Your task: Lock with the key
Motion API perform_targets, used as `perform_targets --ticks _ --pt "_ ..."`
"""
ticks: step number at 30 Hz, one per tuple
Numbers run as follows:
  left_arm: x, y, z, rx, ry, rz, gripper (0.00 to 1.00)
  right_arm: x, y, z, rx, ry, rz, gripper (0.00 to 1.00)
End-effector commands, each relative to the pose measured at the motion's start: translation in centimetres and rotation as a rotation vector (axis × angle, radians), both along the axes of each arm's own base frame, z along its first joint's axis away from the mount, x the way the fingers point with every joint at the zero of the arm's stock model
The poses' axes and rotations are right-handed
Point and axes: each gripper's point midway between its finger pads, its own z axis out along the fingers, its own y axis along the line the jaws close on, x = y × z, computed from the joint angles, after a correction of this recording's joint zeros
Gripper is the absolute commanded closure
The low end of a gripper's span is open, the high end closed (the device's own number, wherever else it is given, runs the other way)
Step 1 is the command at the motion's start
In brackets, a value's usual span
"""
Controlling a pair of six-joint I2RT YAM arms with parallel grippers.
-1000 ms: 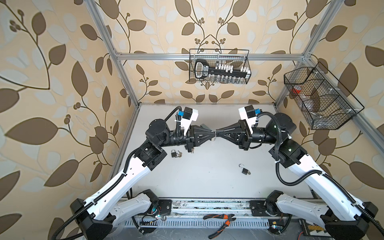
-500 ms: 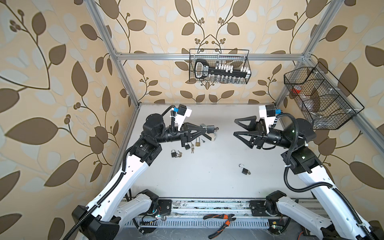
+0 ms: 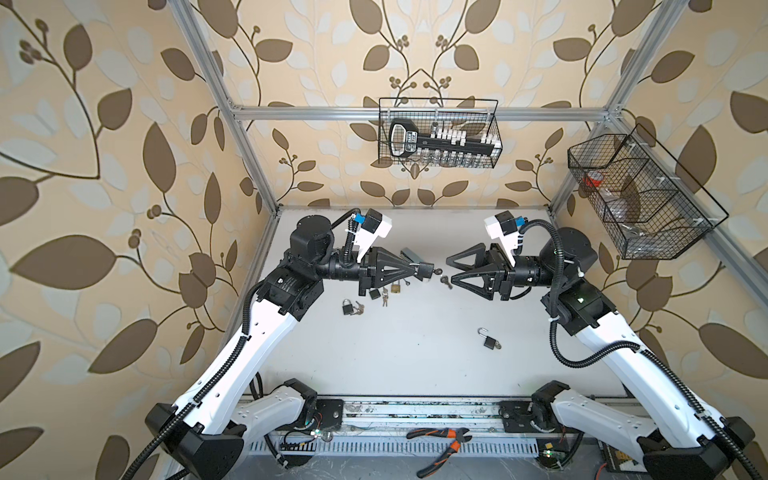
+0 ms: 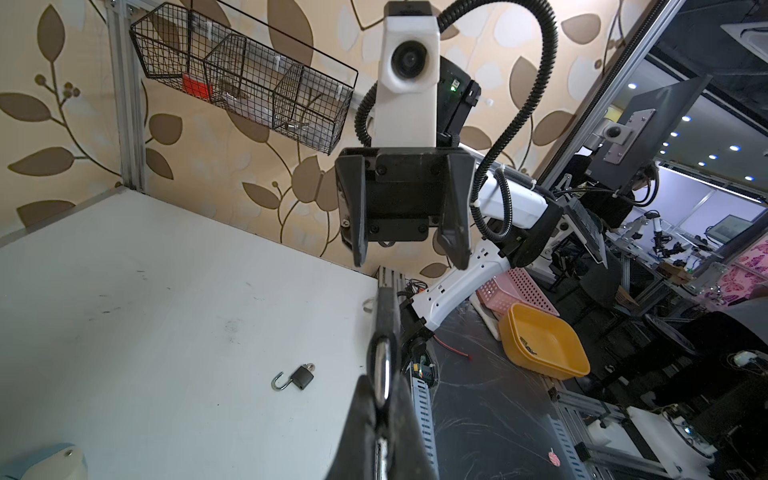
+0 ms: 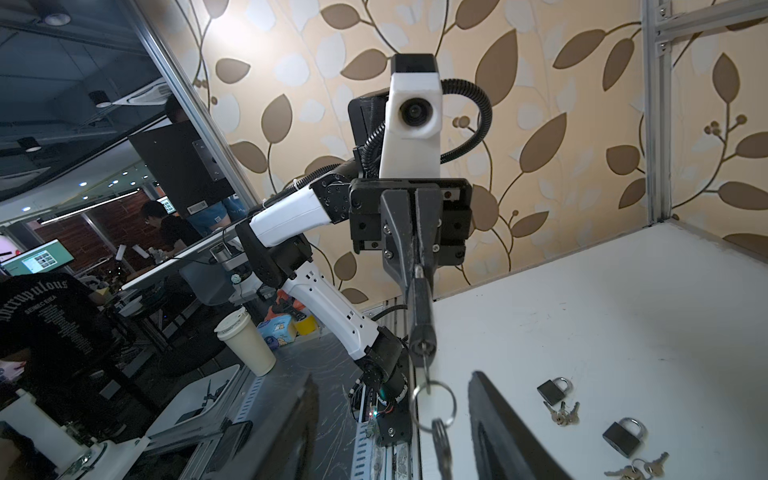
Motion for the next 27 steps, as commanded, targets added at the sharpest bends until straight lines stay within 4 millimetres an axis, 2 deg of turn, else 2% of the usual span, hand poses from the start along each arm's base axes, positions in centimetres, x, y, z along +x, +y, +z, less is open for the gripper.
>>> perform_targets --ticks 1,9,25,27 --pt "-1.5 0.2 2.0 -0.035 -0.089 -0.055 1.0 -0.1 0.6 0.7 0.012 -0.018 0.02 0.46" --pt "-1.7 0.2 2.0 -0.037 -0.092 -0.06 1.0 0.0 1.4 0.2 0.007 0.001 0.035 0.53" --pt "-1.7 0.4 2.0 -0.037 -0.105 -0.045 1.0 -0.1 1.6 0.0 0.004 0.005 0.03 1.0" --pt "-1.6 0.4 2.0 -0.036 -0.106 -0.038 1.0 -0.1 1.6 0.0 0.001 0.004 0.03 1.0"
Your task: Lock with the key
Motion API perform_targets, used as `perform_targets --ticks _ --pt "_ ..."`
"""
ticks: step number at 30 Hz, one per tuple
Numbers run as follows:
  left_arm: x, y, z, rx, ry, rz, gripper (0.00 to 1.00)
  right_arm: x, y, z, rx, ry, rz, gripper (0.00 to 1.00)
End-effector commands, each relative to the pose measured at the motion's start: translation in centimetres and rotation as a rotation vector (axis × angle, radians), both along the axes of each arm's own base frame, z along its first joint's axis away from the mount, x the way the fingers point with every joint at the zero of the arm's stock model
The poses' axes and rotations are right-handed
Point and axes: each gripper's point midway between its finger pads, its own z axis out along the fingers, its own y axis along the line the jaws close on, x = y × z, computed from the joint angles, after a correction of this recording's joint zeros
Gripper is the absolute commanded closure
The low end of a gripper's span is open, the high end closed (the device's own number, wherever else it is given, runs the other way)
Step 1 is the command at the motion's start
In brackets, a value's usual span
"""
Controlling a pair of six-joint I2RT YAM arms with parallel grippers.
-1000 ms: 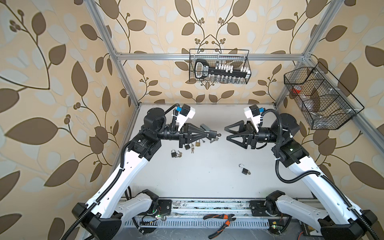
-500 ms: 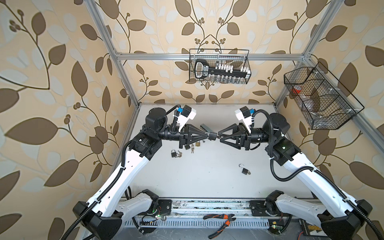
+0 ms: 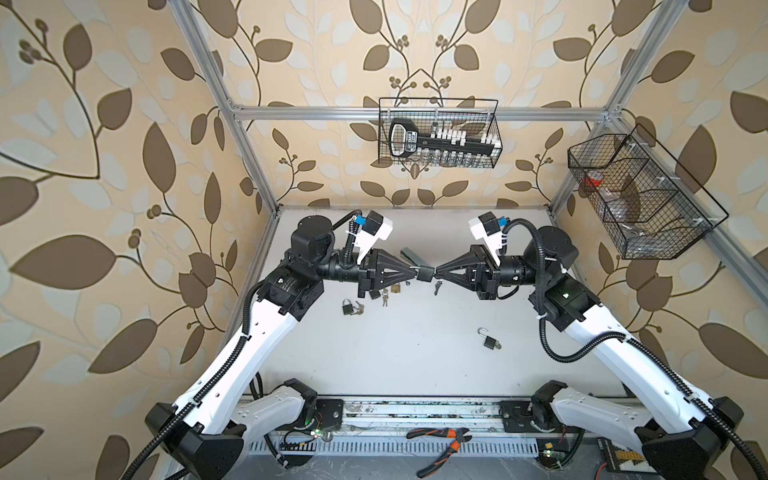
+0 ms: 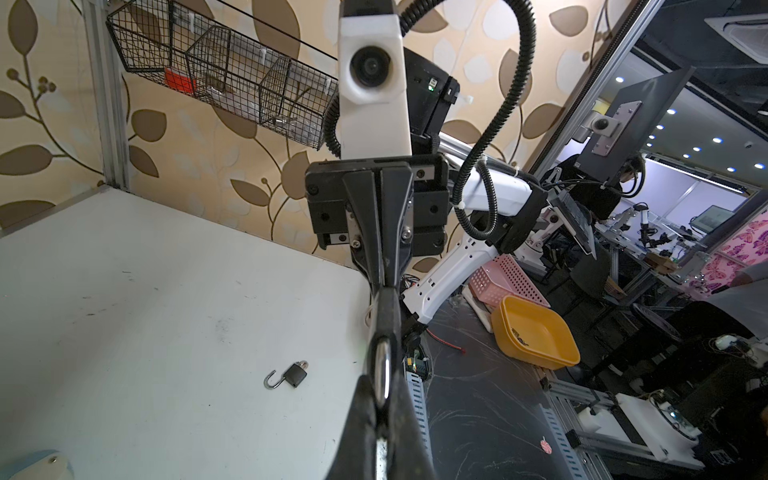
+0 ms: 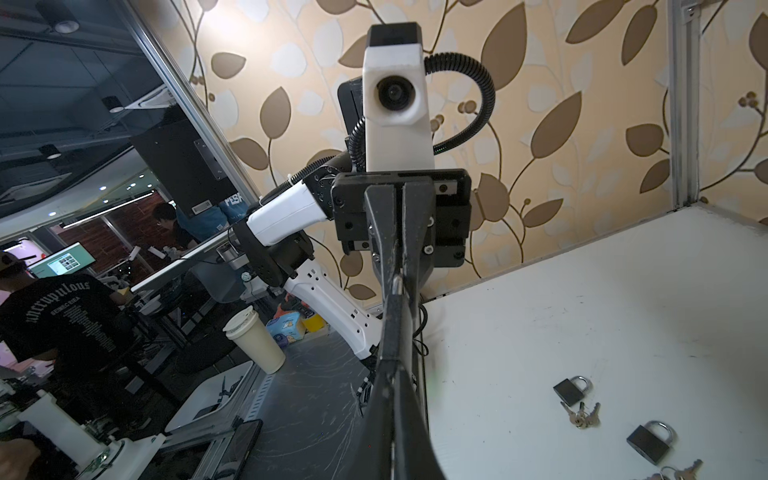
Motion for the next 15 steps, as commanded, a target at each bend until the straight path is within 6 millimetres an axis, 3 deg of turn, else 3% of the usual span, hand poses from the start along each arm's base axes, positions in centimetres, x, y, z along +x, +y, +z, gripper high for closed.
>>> perform_targets --ticks 1,5,11,15 --pt "-1.0 0.4 2.0 -0.036 -0.099 -0.007 1.0 -0.6 0.0 0.8 0.01 -0.032 0.014 1.0" --pt "-0.9 0.4 2.1 -0.037 -0.102 0.003 1.0 -0.6 -0.3 0.5 0.003 -0.042 -0.006 1.0" --pt "-1.0 2.2 2.1 0.009 -0.114 0.065 1.0 -0.3 -3.8 -0.5 -0.012 -0.045 -0.1 1.0" --pt "-0.3 2.5 0.5 0.065 -0.072 0.099 1.0 1.1 -5.3 -2.1 -0.065 -0.047 -0.211 1.0"
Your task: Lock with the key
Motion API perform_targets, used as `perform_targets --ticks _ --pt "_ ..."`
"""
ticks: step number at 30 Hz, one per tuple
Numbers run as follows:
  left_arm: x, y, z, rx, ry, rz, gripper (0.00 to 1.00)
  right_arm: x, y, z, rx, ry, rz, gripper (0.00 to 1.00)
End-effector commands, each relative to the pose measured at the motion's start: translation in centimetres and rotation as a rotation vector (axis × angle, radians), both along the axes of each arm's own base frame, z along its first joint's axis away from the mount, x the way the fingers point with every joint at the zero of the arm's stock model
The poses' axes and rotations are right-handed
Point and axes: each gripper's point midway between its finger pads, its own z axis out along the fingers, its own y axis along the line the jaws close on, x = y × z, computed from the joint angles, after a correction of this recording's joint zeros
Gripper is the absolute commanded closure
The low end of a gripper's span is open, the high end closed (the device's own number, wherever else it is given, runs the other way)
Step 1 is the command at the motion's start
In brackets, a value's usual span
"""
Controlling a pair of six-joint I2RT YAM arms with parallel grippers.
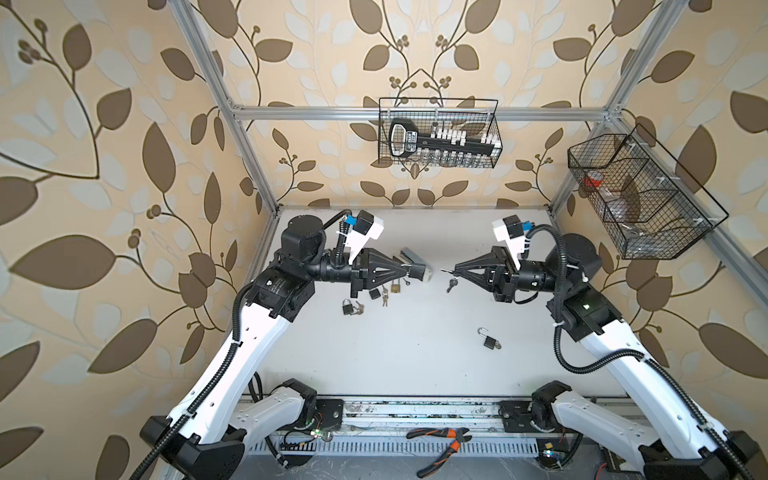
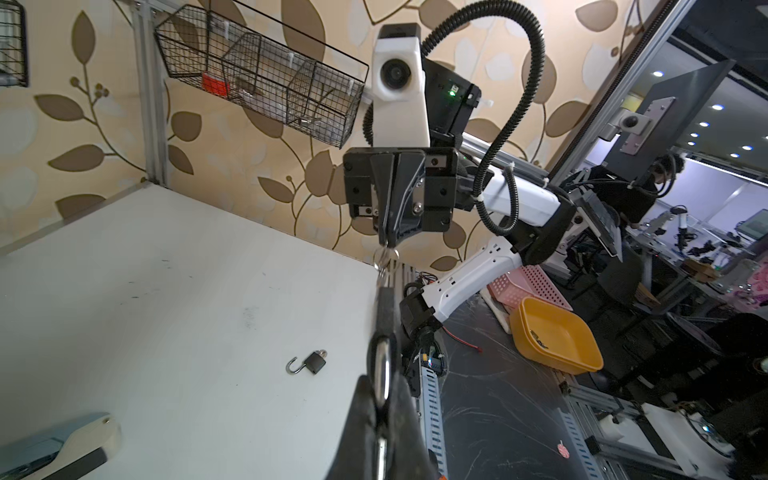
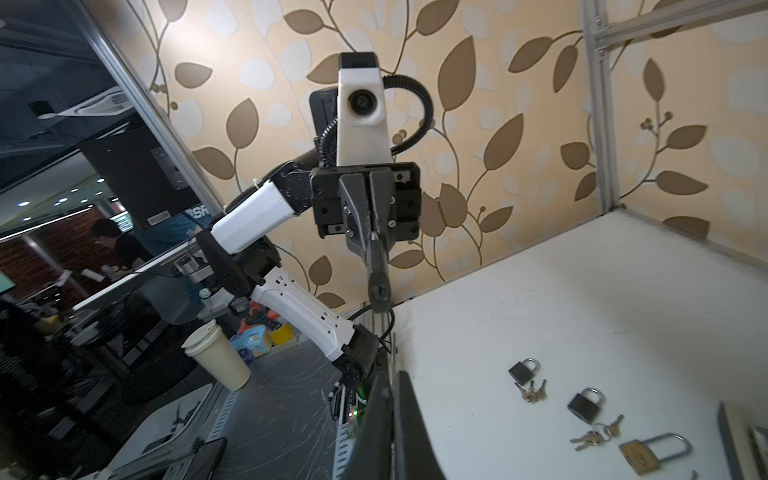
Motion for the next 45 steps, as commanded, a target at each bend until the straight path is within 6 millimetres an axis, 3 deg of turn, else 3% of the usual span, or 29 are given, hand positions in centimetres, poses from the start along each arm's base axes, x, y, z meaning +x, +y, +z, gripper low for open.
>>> perform_targets --ticks 1,4,8,11,16,21,26,30,45 --pt "-0.3 0.5 -0.4 0.049 -0.022 0.019 1.0 0.9 -0.7 -2.0 -0.074 -0.002 -0.082 1.0" --pt "0.6 0.3 -3.6 0.135 0.065 0.031 1.0 2.9 -1.8 -3.8 -0.135 -0.003 -0.224 1.0" --pt "0.9 0.1 -9.4 0.332 0.163 0.065 1.0 4.8 -3.1 -6.1 -0.168 -0.004 -0.369 1.0" --pt "0.9 0.0 -13.9 0.486 0.222 0.078 1.0 5.9 -4.8 -6.8 -0.127 0.007 -0.503 1.0" --pt "0.4 -0.6 -20.5 0.721 0.297 0.04 1.0 7.1 -7.6 -7.8 0.004 0.056 -0.675 1.0" --pt "1.6 0.0 -27.6 0.987 0.394 0.038 1.0 7.5 -8.6 -9.8 0.02 0.126 -0.713 1.0" --pt "1.1 -0.9 -30.3 1.029 0.516 -0.059 1.0 7.5 -8.8 -10.8 -0.015 0.137 -0.723 1.0" --pt "0.8 -0.4 -32.4 1.075 0.552 -0.077 1.0 7.3 -8.7 -10.8 -0.052 0.119 -0.715 1.0" --pt "2.9 0.7 -35.8 1.174 0.587 -0.031 1.0 7.3 -7.9 -11.7 -0.091 0.134 -0.666 1.0"
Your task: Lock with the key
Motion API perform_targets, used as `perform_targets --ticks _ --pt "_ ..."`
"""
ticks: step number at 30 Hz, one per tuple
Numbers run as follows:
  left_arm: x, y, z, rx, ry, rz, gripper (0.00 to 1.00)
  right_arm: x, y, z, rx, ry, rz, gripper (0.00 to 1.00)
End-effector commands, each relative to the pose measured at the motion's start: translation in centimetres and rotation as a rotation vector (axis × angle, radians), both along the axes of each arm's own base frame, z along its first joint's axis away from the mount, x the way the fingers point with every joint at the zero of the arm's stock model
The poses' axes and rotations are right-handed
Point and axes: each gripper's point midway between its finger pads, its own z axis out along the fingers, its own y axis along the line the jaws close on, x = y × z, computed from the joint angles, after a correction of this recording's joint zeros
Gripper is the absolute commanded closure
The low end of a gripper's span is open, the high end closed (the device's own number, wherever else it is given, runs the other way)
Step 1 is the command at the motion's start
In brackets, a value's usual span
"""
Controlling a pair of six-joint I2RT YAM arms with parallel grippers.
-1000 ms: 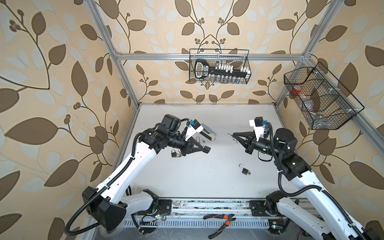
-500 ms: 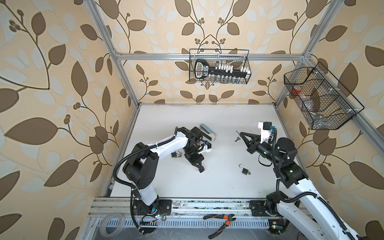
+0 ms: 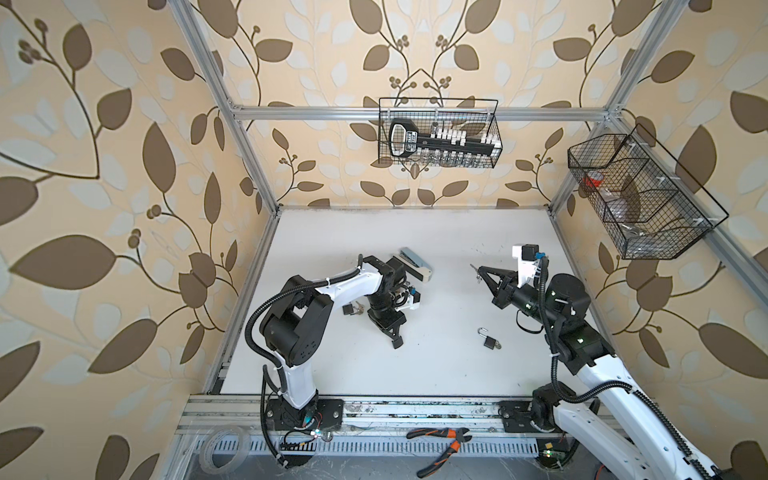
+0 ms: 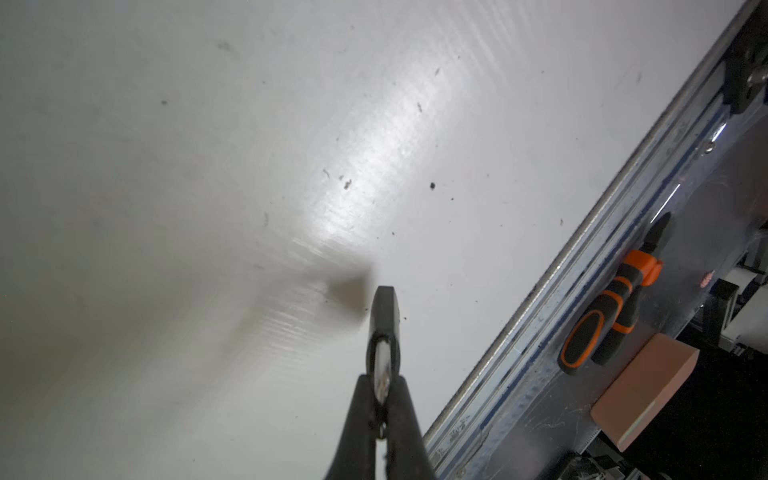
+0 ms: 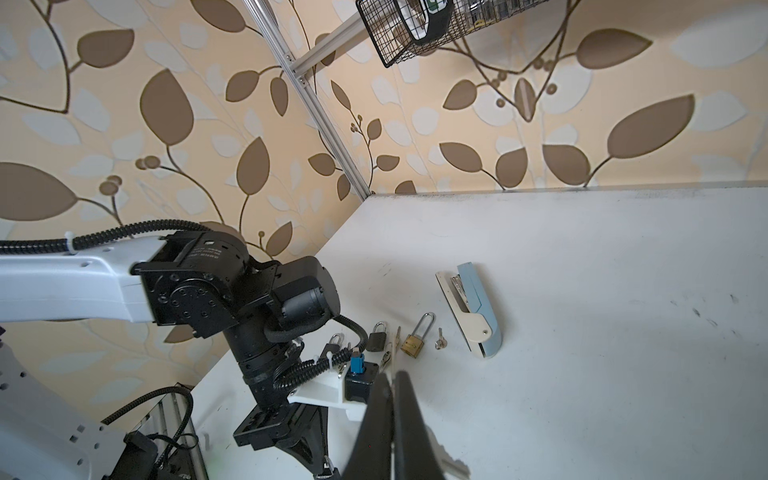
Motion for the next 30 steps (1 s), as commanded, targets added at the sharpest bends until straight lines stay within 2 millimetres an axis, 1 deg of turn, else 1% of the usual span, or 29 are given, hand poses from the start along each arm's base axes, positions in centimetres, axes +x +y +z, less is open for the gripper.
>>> perform_targets --ticks 1,2,3,8,10,13,17,19,22,25,28,29,30 --pt "1.0 0.1 0.5 0.001 -0.022 -0.016 1.0 -0.3 0.2 0.8 -0.007 -0.019 0.024 1.0" --pt "1.1 0.2 0.4 0.005 -0.022 -0.013 1.0 -0.3 0.3 0.8 -0.007 -0.017 0.025 1.0" --pt "1.3 0.2 0.3 0.006 -0.027 -0.01 0.96 -0.3 0.3 0.8 -0.007 -0.017 0.027 1.0" --pt "2.1 0.7 0.1 0.032 -0.052 0.01 0.69 -0.3 0.3 0.8 -0.01 -0.014 0.03 1.0" --pt "2.4 0.9 0.1 0.043 -0.06 0.017 0.61 -0.2 0.4 0.6 -0.012 -0.01 0.03 1.0" --pt "2.8 1.1 0.2 0.054 -0.08 0.025 0.55 0.1 0.0 -0.1 -0.029 0.009 0.007 1.0" --pt "3.6 1.6 0.4 0.079 -0.116 0.048 0.53 1.0 -1.6 -2.1 -0.094 0.08 -0.098 1.0" --pt "4.0 1.7 0.9 0.075 -0.139 0.059 0.52 1.1 -1.9 -3.0 -0.11 0.097 -0.119 1.0" --pt "4.9 1.0 3.0 0.025 -0.205 0.1 0.48 0.8 -1.4 -4.2 -0.12 0.128 -0.104 1.0" --pt "6.4 0.3 6.6 -0.061 -0.333 0.181 0.46 -0.3 0.1 -5.5 -0.137 0.15 -0.087 1.0" --pt "8.1 0.2 10.5 -0.153 -0.479 0.316 0.37 -1.8 2.5 -7.1 -0.191 0.169 -0.069 1.0" --pt "8.8 0.4 11.8 -0.177 -0.536 0.385 0.34 -2.4 3.5 -7.7 -0.203 0.174 -0.058 1.0" --pt "9.1 0.9 13.2 -0.205 -0.591 0.453 0.31 -3.2 4.7 -8.3 -0.213 0.175 -0.036 1.0"
